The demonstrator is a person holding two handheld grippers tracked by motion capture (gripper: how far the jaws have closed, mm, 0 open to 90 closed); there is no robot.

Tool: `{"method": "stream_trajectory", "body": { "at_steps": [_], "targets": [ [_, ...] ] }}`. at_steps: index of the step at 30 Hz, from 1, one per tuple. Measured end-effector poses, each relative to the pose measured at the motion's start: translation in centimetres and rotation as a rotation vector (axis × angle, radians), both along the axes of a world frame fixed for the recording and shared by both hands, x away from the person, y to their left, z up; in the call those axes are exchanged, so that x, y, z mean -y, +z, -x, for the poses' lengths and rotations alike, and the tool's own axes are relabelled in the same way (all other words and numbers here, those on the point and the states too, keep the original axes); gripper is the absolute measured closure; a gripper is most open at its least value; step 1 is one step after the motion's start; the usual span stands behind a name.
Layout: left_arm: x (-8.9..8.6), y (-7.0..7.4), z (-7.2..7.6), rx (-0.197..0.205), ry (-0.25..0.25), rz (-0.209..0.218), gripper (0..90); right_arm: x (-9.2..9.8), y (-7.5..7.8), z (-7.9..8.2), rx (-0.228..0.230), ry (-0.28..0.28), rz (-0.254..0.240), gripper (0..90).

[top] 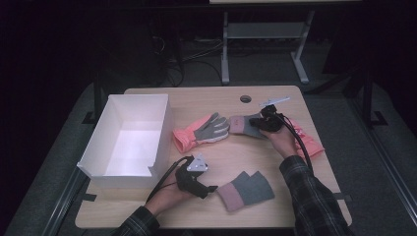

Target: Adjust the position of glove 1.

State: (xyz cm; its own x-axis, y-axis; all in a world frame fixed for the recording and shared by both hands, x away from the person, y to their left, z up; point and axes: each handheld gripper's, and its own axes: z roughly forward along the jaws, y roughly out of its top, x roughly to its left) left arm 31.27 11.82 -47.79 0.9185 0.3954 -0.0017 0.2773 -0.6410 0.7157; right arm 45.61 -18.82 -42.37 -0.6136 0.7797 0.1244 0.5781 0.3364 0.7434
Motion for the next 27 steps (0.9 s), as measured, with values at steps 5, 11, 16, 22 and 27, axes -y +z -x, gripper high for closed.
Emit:
{"method": "stream_trajectory", "body": {
  "at_steps": [5, 11, 16, 22, 27],
  "targets": [
    [0.0, 0.0, 0.0, 0.003, -0.001, -0.003, 12.8, -0.1, 1.2, 1.8, 0.016, 0.102, -0.015, 88.4],
    [0.1, 0.0, 0.0, 0.001, 0.006, 0.008, 12.8, -0.8, 1.4, 3.9, 0.029, 0.213, -0.04, 88.3],
    [0.1, 0.0, 0.1, -0.002, 0.01, 0.012, 12.8, -1.4, 0.8, 5.4, 0.02, 0.294, -0.055, 88.2],
    [0.1, 0.0, 0.0, -0.002, 0.01, 0.01, 12.8, -2.1, -0.9, 6.4, -0.023, 0.37, -0.05, 88.0],
    [0.1, 0.0, 0.0, -0.002, 0.01, 0.011, 12.8, -3.1, -1.5, 7.2, -0.044, 0.432, -0.032, 88.1]
  ]
}}
